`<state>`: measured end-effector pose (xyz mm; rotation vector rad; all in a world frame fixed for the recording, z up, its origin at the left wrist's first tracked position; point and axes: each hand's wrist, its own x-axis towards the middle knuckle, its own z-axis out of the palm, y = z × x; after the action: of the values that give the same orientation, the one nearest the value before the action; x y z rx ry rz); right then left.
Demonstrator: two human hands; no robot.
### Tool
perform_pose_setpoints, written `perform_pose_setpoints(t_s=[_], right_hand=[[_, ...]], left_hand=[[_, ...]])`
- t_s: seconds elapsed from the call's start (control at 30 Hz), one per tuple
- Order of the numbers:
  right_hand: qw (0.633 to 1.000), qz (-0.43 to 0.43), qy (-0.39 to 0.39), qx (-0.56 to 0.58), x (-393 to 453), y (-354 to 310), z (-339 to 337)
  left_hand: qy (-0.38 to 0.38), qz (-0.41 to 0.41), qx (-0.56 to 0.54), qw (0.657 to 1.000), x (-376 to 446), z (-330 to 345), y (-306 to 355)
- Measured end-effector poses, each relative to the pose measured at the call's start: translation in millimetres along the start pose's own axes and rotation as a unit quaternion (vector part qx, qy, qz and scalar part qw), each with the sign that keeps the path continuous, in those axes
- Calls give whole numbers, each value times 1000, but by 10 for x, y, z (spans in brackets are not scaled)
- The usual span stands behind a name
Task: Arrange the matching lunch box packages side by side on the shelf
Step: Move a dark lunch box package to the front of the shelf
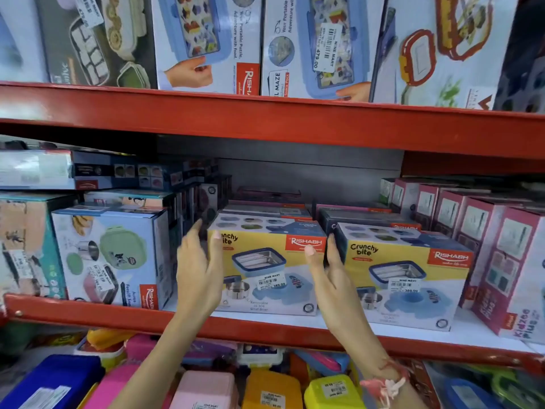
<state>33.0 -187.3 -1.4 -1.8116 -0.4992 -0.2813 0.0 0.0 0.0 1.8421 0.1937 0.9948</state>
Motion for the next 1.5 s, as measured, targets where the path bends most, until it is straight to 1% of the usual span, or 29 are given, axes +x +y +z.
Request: perform_pose_setpoints(t_s=[0.03, 0.1, 0.13, 0.2, 0.27, 0.33, 0.4, 0.47, 0.63, 0.7, 0.83, 0.97, 1.03, 1.1, 1.17, 1.33, 1.43, 1.5], right_hand=[[999, 30, -2, 26, 11, -26, 24], [992, 92, -8, 81, 58, 0, 39], [987, 118, -8, 104, 80, -8, 32], [982, 147, -8, 122, 104, -52, 42], [979, 153, -3, 138, 103, -69, 35], [977, 158, -2, 144, 100, -72, 17], [976, 153, 3, 155, 90, -99, -34], [971, 141, 17, 190, 80, -177, -136], [970, 85, 49, 223, 66, -301, -365], [974, 68, 39, 211, 86, -322, -386], [984, 46, 18, 169, 101, -356, -368], [980, 20, -8, 197, 132, -284, -345], [977, 14, -11, 214, 146, -218, -333], [978, 0, -15, 207, 175, -115, -326], [979, -12, -24, 204, 199, -9, -314], [988, -39, -27, 148, 184, 209, -195], [993, -55, -1, 104, 148, 337, -78], [993, -70, 20, 90, 108, 393, -17]], left_hand=[[3, -43, -21, 999, 18, -21, -41], [-37, -148, -47, 987, 37, -36, -101], [-62, -184, -50, 980, 29, -73, -86], [-93, -230, -45, 968, 46, -99, -86], [-110, -245, -48, 962, 77, -151, -124], [-99, -250, -79, 960, 92, -195, -166], [-68, -242, -120, 960, 79, -257, -69], [-53, -234, -160, 957, 83, -338, -4], [-67, -194, -209, 956, 135, -537, -18], [-68, -174, -222, 957, 158, -546, 1], [-96, -157, -242, 953, 111, -567, 146], [-102, -148, -253, 951, 146, -644, 73], [-124, -140, -252, 949, 162, -687, 5], [-147, -140, -240, 949, 179, -732, -81], [-154, -131, -216, 955, 182, -734, -166], [-120, -96, -168, 974, 130, -578, -276], [-96, -79, -128, 984, 80, -464, -375], [-77, -76, -121, 987, 26, -388, -419]])
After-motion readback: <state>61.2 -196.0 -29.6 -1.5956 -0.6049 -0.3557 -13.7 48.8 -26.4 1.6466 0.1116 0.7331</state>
